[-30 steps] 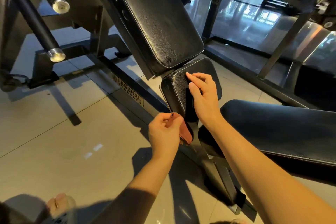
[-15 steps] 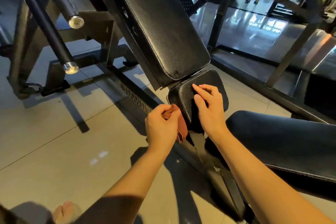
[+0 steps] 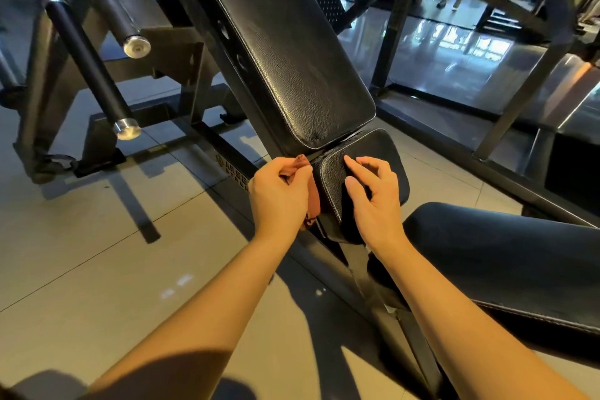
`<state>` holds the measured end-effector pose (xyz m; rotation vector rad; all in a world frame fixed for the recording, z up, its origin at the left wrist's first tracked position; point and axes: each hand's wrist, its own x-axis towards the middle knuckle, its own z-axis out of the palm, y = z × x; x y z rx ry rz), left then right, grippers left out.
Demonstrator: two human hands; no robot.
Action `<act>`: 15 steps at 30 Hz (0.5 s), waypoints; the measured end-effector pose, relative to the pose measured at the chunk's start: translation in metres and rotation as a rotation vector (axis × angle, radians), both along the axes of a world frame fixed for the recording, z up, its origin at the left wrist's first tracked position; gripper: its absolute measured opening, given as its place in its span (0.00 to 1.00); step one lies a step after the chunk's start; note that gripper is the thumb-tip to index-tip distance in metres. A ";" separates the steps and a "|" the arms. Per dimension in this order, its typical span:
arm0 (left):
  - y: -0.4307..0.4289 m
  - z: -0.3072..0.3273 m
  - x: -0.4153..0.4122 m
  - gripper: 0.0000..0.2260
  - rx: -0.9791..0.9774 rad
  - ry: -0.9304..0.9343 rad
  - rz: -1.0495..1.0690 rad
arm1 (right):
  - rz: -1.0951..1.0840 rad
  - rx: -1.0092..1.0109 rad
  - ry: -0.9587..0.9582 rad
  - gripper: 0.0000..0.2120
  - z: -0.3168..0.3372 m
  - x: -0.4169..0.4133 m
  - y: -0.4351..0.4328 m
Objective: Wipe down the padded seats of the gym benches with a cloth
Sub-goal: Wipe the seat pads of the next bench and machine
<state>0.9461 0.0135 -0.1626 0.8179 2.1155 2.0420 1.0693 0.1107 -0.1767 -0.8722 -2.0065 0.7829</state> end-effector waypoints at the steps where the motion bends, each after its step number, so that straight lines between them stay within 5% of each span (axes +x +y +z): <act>1: -0.002 -0.003 0.004 0.03 0.001 0.011 -0.006 | 0.000 0.002 -0.006 0.16 -0.001 0.000 0.000; 15: -0.004 0.011 -0.015 0.04 -0.128 0.076 -0.015 | 0.016 0.007 -0.014 0.17 0.003 0.002 -0.004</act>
